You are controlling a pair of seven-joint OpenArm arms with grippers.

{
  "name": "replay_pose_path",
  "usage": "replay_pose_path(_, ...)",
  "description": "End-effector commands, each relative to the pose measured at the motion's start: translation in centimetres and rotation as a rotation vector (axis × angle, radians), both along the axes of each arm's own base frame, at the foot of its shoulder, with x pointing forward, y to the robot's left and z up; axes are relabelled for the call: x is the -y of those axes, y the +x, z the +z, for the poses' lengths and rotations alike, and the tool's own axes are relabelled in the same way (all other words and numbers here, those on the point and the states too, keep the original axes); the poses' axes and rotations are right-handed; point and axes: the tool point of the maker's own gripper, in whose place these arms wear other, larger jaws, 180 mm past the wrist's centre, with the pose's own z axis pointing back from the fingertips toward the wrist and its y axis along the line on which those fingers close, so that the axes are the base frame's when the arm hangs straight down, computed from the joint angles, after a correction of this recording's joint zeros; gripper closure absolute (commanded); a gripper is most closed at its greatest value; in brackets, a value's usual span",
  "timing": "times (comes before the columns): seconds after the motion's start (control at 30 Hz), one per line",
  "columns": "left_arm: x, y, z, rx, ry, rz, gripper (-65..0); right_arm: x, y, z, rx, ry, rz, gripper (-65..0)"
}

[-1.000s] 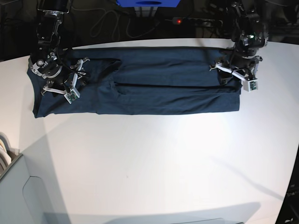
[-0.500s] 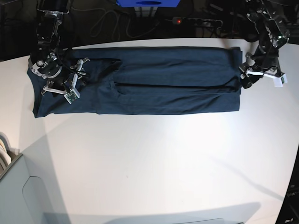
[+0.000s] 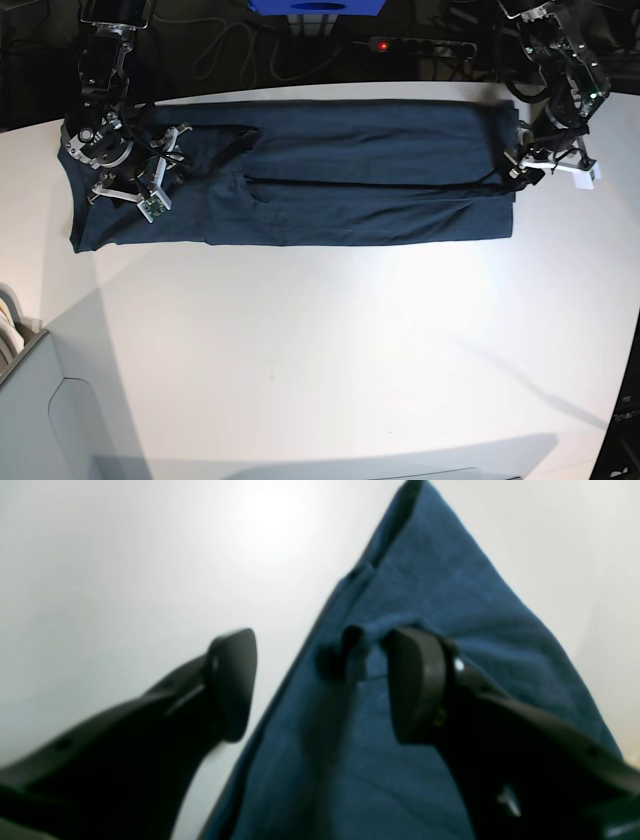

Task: Fold the T-shirt properly
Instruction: 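Move the left gripper along the shirt's end and grasp its corner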

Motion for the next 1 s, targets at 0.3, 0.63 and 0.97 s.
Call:
replay_pose_path(0.3,-0.5,0.6,0.8,0.027,0.014,-0.001,-37.2,0.1,0.3,0.5,0.013,-0.007,0.016,-35.3)
replay_pose_path(0.63,-0.5,1.1,0.5,0.028,0.0,0.004,-29.3,0.1,0.3,0.5,0.013,-0.007,0.016,-35.3)
replay_pose_path(0.97,1.9,2.1,-0.7,0.019,0.01,-0.088,-29.0,0.1,0.3,0.5,0.013,-0.007,0.016,-35.3)
